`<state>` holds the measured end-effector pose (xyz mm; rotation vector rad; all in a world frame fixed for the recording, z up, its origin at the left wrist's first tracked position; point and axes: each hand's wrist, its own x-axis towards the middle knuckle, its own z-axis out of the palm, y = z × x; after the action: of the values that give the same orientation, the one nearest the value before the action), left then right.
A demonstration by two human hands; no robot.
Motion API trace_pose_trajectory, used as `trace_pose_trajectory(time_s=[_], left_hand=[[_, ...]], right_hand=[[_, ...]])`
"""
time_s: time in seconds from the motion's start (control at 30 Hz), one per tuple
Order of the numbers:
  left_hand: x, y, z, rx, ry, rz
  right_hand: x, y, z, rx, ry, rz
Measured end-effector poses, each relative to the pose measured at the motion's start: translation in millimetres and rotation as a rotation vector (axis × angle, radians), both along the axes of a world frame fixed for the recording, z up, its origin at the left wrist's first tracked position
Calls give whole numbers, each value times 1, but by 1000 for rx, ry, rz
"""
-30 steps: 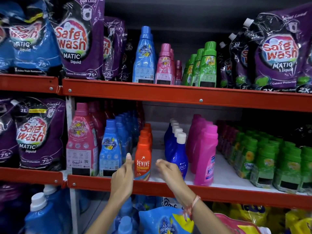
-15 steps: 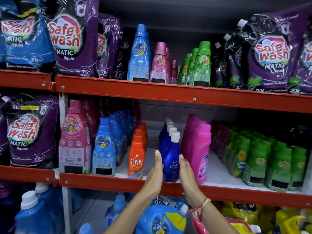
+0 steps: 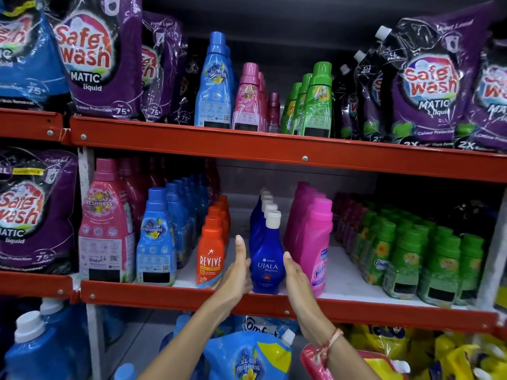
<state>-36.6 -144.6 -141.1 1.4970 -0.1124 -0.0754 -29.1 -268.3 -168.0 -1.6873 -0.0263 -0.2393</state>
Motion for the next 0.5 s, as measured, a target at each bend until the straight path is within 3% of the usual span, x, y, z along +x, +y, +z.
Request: trace_pose_trajectory(time_s=[0.1,0.17,0.27,0.33,0.4,0.5], left_hand=[[4,-1,-8,28,-23,71],[7,-2,-22,123,-146,245],[1,-7,-32,88,-406,523],[-4,-16,-29,1,-403,441],[-7,-29,-24,-23,-305,208],[-6,-52,-20,120,-150,-21]], right_hand=[[-6,0,0,-94,-64,-70],[-12,-4,2,-190,-196,-296],[-18,-21,8,-20,-367,-525],[-14,-39,13,79,-372,-597],[2,-60,11,98,-299,-603],[32,-83,0,91,-62,-461]])
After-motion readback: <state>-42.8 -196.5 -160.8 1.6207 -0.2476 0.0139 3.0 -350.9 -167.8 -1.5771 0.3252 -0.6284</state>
